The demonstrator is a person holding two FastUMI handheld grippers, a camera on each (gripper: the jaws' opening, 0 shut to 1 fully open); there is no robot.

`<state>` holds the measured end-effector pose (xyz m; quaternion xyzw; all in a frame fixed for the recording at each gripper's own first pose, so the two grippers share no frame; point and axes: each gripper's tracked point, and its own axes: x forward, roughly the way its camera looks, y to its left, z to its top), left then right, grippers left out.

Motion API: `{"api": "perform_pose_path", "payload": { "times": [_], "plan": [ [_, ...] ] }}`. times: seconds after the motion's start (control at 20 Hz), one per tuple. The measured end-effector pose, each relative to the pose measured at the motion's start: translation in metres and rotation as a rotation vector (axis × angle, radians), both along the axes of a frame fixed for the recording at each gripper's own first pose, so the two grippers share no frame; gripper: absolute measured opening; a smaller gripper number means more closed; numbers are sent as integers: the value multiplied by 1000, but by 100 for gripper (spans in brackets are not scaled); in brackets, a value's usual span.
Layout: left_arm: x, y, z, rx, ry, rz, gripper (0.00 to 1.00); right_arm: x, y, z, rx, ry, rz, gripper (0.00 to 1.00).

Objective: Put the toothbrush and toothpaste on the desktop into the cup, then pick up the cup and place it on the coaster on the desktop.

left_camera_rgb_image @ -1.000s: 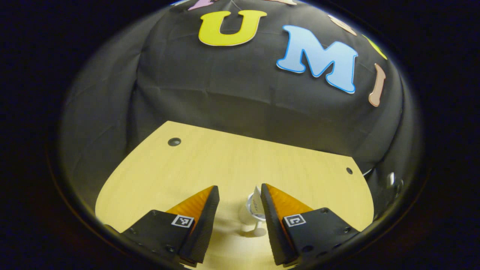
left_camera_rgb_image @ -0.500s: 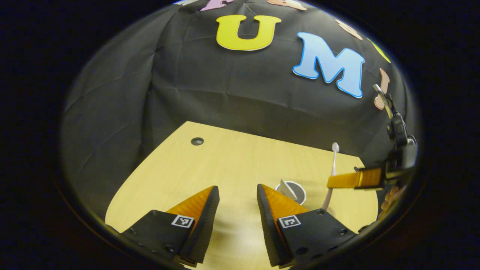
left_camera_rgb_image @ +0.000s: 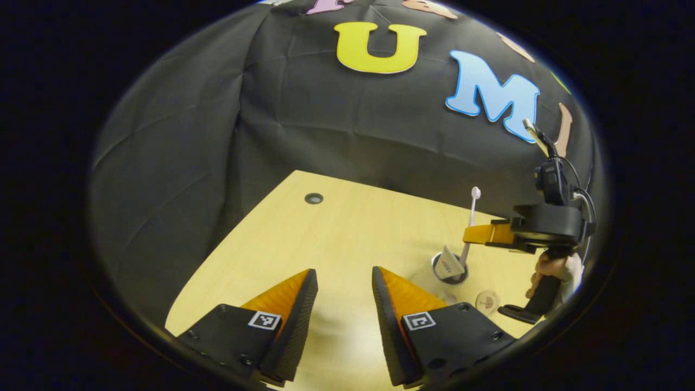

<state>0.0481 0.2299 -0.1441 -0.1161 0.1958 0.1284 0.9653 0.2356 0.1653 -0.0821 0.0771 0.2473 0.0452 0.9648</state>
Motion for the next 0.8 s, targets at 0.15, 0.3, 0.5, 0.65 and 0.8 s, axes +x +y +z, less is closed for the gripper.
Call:
{"api": "perform_pose_path", "payload": {
  "times": [0.15,0.3,0.5,0.65,0.8],
  "plan": [
    [-9,1,-7,-4,23,-1,75,-3,-6,-10,-6,-68,-43,1],
    [-16,-1,-12,-4,45,-7,75,-8,-6,-22,14,-100,-55,2],
    [-16,-11,-18,23,68,-37,75,-24,-5,-33,91,-137,-56,5],
    [-11,-30,-25,23,87,-87,67,-43,-11,-34,93,-157,-59,9],
    [-4,-57,-37,22,110,-152,75,-69,-10,-39,62,-156,-18,18]
  ]
}}
